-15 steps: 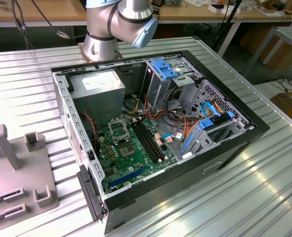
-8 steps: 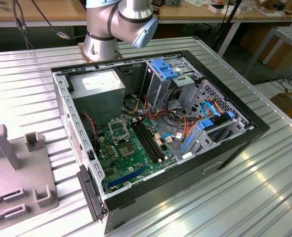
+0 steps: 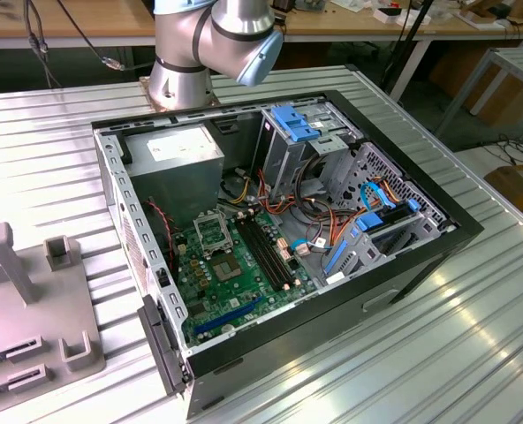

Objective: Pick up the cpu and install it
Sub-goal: 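Pick up the cpu and move it towards the insertion slot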

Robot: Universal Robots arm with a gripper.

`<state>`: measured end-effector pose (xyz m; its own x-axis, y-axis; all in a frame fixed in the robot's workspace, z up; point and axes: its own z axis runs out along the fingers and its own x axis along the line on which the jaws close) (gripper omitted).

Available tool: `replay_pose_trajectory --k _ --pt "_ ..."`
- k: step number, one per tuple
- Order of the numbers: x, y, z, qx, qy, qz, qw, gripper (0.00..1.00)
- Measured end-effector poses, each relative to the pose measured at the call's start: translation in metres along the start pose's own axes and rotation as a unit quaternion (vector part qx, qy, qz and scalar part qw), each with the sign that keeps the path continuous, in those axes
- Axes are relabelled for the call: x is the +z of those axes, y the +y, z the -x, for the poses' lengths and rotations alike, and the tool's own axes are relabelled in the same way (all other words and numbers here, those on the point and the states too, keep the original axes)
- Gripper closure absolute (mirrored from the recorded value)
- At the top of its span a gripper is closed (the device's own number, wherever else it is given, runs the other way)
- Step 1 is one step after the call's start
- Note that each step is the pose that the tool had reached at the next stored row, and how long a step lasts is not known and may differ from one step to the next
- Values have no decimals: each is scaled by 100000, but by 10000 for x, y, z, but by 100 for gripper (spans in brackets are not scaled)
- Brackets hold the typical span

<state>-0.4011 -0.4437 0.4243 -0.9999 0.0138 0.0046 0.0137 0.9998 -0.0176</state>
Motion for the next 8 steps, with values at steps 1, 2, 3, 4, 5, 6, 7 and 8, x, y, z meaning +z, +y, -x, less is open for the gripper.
replay_pose_trajectory --k 1,2,3,4,5,6,7,8 --pt "0 0 1 2 0 -1 100000 53" --pt "0 0 1 3 0 0 100000 53" --pt "0 0 2 2 -3 0 100000 53" --pt "0 0 4 0 0 -2 100000 53" --pt "0 0 7 -2 -1 -3 100000 53" --pt "0 0 13 -2 -2 0 100000 53" --pt "0 0 18 0 -4 -1 100000 53" --pt "0 0 21 -1 0 -2 100000 53"
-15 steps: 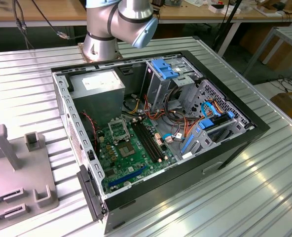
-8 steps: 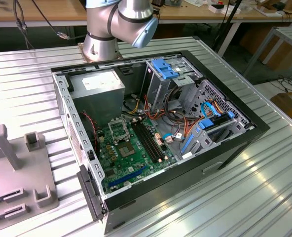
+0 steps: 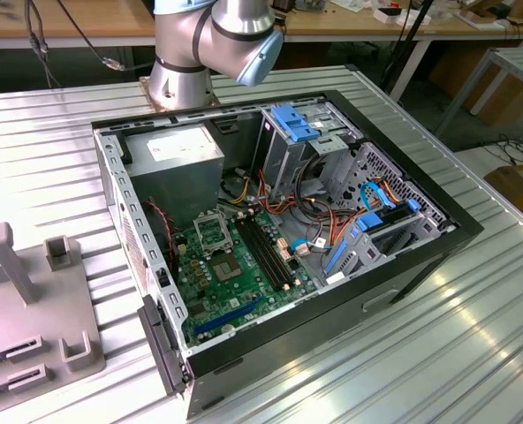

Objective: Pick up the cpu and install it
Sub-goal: 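Pick up the cpu and move it towards the insertion slot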

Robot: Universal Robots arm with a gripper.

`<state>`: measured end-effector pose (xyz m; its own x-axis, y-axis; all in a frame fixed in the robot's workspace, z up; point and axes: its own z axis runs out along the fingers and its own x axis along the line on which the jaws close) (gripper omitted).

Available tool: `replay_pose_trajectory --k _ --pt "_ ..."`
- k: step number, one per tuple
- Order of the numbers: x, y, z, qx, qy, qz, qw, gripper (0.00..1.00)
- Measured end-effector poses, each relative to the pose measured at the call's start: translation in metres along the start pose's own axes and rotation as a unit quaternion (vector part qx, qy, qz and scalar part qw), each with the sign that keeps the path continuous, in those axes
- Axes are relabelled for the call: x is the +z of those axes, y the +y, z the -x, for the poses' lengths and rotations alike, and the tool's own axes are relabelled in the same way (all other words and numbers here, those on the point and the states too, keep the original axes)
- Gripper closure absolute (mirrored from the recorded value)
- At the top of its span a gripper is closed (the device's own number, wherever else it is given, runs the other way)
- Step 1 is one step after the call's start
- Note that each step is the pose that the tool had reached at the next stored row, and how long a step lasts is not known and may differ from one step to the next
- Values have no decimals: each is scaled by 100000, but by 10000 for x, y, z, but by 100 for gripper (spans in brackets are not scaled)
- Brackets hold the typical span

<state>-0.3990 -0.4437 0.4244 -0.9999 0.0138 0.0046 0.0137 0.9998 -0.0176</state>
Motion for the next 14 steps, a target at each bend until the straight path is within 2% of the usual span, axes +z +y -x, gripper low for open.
replay_pose_trajectory --k 14 --pt "0 1 57 2 0 1 100000 53"
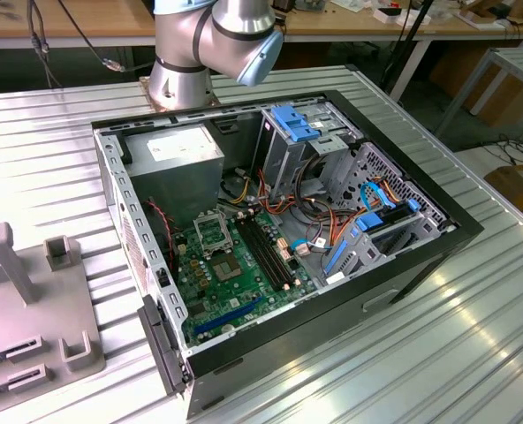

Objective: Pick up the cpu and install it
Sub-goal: 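Pick up the cpu and move it towards the insertion slot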

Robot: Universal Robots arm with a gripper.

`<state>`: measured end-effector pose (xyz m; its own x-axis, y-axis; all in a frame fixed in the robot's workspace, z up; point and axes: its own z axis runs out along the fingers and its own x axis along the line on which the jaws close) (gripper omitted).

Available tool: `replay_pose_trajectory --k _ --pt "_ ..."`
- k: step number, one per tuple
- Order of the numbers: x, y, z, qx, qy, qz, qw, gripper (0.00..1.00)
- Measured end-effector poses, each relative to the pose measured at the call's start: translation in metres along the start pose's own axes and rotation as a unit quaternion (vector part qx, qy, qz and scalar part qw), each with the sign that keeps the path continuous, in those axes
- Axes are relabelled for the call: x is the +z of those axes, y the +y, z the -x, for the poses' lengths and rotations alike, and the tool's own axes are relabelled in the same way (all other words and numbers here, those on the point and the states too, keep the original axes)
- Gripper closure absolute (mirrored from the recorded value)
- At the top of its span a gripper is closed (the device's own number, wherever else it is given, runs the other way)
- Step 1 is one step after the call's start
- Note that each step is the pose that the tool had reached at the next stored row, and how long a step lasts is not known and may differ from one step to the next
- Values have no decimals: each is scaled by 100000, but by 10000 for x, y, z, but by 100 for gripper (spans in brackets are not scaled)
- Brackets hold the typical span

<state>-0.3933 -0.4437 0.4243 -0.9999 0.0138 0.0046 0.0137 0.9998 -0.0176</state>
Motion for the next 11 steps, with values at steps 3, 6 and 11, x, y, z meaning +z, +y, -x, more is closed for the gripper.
replay_pose_trajectory --k 3,6,11 --pt "0 0 11 3 3 -2 100000 53" --pt "0 1 18 3 1 1 100000 53" --pt "0 1 32 1 0 0 100000 53"
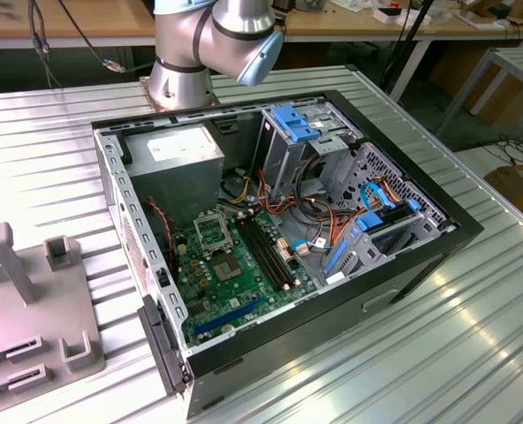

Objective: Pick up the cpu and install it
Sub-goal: 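Pick up the cpu and move it towards the insertion slot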

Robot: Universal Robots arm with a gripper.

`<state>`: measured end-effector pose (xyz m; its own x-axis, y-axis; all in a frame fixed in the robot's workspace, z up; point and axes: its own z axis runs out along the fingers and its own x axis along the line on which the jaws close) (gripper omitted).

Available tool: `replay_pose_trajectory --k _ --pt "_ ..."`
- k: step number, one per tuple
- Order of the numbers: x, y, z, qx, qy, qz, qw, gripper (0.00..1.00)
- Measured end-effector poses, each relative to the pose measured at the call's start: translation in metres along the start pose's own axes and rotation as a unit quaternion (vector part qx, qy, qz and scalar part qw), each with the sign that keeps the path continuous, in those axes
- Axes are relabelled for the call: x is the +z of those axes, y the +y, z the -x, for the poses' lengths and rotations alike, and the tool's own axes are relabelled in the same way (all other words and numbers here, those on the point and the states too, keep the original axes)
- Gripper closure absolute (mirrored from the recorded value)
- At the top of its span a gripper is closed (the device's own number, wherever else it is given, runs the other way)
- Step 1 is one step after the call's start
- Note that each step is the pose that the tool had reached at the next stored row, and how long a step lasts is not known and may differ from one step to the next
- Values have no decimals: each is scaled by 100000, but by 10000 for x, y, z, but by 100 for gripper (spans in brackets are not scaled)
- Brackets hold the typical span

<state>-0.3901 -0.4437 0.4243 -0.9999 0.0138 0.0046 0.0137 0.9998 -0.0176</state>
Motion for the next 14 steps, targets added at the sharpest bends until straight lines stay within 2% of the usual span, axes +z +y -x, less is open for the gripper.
replay_pose_trajectory --k 7,11,14 --pt "0 0 19 -2 0 0 100000 53" --pt "0 1 94 5 1 2 100000 53" --pt "0 2 105 -4 -5 3 100000 53"
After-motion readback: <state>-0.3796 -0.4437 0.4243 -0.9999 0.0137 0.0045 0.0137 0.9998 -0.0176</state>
